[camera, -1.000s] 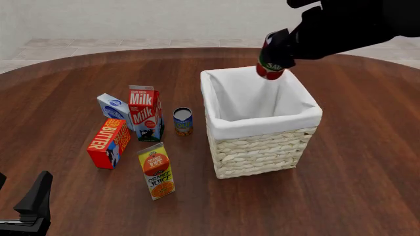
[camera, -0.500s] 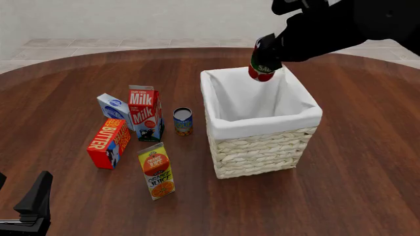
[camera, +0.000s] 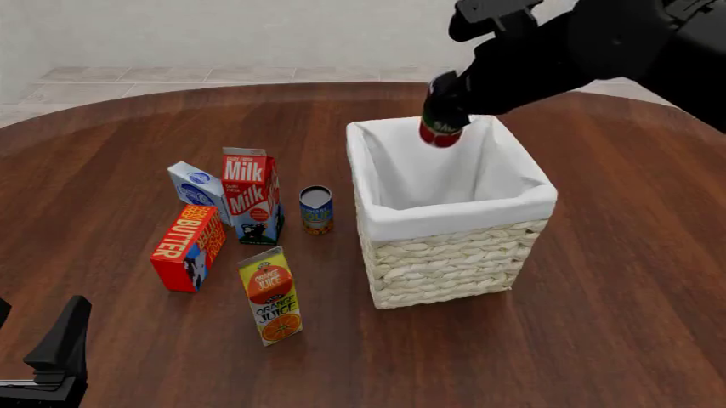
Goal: Pick up the tomato sauce, and put it in the basket.
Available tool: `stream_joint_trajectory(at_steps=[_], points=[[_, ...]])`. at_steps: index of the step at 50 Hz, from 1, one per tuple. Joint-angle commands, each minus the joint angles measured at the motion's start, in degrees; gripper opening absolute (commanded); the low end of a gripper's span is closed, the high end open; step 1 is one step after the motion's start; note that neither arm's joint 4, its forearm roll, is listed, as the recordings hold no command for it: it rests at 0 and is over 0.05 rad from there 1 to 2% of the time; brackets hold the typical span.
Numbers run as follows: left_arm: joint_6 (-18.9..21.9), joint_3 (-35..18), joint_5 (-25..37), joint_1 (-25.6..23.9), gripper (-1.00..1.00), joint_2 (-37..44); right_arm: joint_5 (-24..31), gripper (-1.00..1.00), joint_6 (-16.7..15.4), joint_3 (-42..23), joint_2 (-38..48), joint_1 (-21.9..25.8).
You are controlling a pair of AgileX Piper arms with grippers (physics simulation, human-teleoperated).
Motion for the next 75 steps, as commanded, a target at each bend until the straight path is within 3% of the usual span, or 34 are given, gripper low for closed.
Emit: stream_joint_trajectory(at_steps=[1,75], points=[[0.00,0.00,0.00,0.01,1.00,0.00,-1.25,-1.00,1.18,0.92,1.36,-0.09],[0.00,0.00,0.00,-0.01,1.00,0.00,-5.87,-1.00,1.01,6.45,9.43,-1.48]])
